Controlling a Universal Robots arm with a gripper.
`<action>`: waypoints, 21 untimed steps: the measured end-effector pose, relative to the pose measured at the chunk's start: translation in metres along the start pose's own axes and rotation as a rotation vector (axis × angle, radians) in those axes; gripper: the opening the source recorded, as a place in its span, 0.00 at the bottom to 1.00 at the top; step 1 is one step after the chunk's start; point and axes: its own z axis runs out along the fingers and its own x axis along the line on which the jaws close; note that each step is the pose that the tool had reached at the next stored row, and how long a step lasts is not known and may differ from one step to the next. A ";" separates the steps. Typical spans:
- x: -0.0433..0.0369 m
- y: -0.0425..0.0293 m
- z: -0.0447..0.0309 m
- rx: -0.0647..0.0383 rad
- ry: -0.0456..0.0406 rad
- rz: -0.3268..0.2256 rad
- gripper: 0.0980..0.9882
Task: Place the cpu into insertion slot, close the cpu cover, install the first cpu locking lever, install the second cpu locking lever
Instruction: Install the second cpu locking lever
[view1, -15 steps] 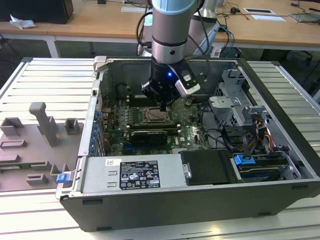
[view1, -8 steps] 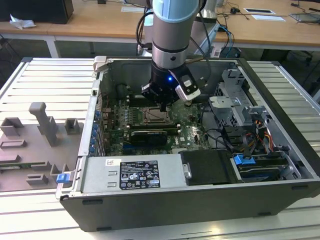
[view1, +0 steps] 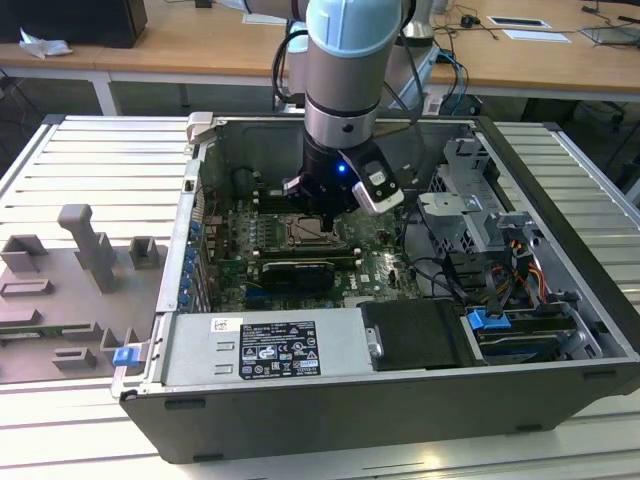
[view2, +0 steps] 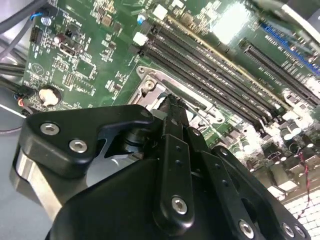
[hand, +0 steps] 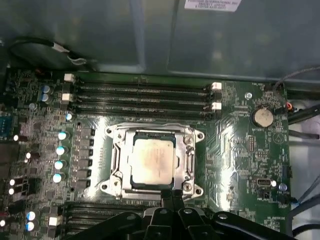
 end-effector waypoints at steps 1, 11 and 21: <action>0.0014 -0.0052 -0.0006 0.000 0.0000 0.000 0.01; 0.0397 -0.0108 0.0065 -0.011 -0.0011 0.000 0.01; 0.0463 -0.0161 0.0239 -0.053 -0.0020 -0.007 0.01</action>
